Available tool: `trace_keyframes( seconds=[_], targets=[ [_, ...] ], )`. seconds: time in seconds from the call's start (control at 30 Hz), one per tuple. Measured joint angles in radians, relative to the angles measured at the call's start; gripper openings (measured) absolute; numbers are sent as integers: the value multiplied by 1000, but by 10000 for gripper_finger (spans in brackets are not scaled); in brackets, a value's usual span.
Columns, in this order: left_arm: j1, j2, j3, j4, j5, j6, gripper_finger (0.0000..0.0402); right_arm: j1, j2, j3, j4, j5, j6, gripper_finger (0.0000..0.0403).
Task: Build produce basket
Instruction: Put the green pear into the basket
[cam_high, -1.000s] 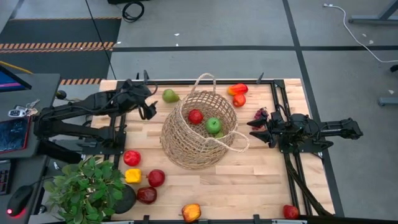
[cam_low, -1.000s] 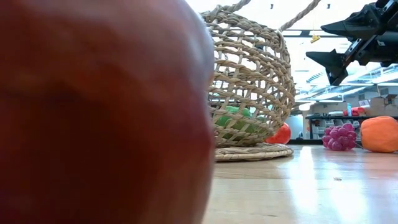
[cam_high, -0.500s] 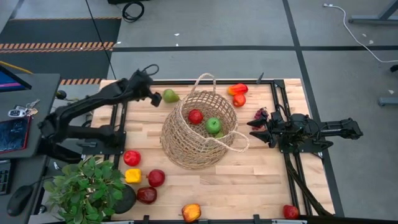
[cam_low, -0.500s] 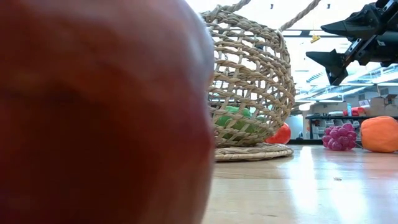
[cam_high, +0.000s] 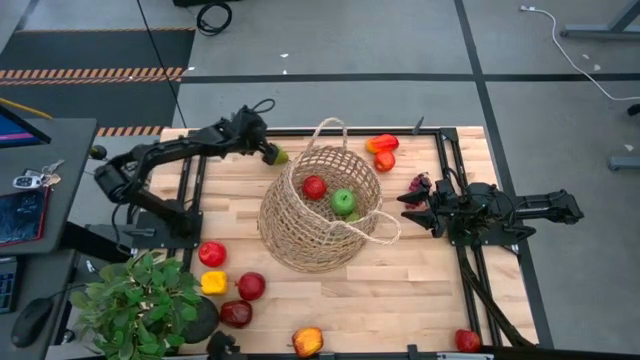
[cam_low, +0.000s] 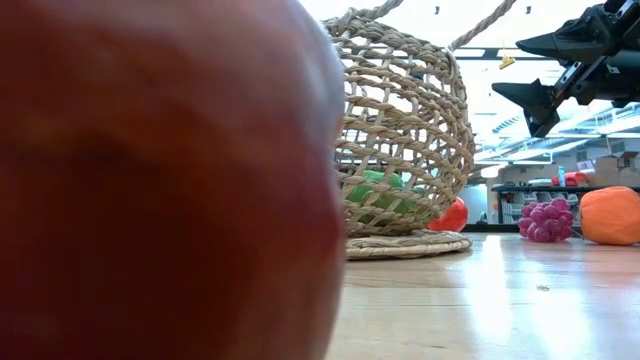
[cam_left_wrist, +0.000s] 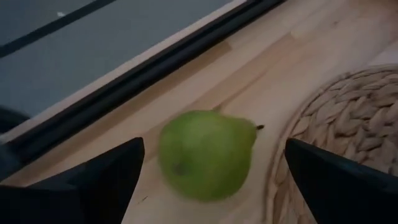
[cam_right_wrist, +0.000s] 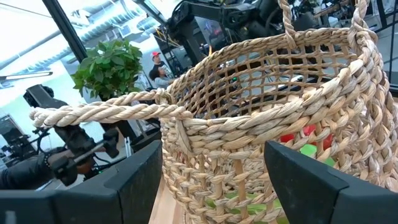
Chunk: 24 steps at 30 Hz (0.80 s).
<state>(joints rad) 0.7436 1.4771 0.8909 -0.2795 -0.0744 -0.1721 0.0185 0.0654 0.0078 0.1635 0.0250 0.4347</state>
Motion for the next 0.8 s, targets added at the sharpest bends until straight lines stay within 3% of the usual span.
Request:
trace_keyframes(
  seconds=[0.2, 0.57, 0.8],
  targets=[
    [7, 73, 1, 69, 40, -32, 396, 0, 0, 0, 0, 0, 0, 284],
    [-8, 190, 1, 89, 23, -1, 396, 0, 0, 0, 0, 0, 0, 284],
    [-5, 193, 1, 85, 17, 55, 376, 0, 0, 0, 0, 0, 0, 284]
  ],
)
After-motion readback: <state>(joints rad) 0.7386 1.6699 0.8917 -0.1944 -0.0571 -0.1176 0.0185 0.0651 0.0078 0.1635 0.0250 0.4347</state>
